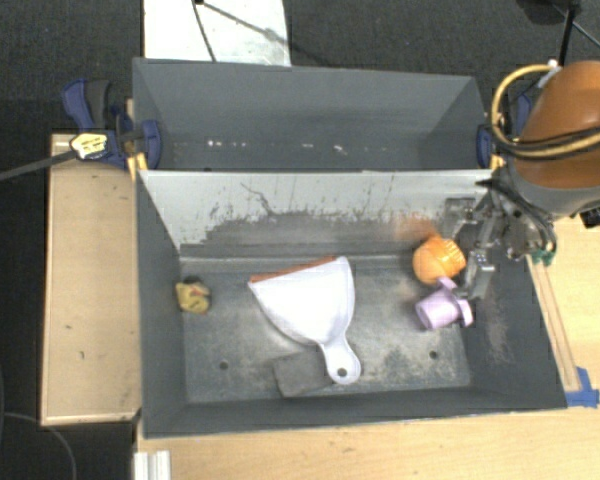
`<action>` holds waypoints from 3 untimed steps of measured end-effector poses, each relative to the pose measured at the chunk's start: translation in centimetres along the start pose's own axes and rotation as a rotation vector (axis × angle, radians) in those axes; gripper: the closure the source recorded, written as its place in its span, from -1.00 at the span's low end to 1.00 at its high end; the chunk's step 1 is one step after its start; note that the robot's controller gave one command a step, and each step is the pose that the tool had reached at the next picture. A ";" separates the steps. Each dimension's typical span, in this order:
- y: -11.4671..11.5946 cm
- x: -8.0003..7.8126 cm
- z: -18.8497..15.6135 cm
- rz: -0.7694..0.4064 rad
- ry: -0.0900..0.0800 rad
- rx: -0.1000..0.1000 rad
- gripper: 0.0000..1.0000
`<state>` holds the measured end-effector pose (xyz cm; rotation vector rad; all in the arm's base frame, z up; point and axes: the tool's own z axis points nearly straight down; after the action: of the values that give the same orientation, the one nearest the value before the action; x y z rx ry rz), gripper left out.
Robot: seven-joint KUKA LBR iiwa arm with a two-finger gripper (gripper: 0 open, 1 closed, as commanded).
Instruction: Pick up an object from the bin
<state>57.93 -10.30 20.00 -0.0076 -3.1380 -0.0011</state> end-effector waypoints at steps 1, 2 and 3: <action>0.0 -0.1 -0.5 -0.003 -0.008 0.001 -1.00; -0.7 -0.1 2.8 -0.110 -0.012 0.002 -1.00; -2.2 1.8 8.7 -0.136 -0.011 0.002 -1.00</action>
Offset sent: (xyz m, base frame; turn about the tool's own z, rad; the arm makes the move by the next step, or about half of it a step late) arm -0.0030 -0.0221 -0.1030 -0.3225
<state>56.12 -12.50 11.32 0.2062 -3.1426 0.0017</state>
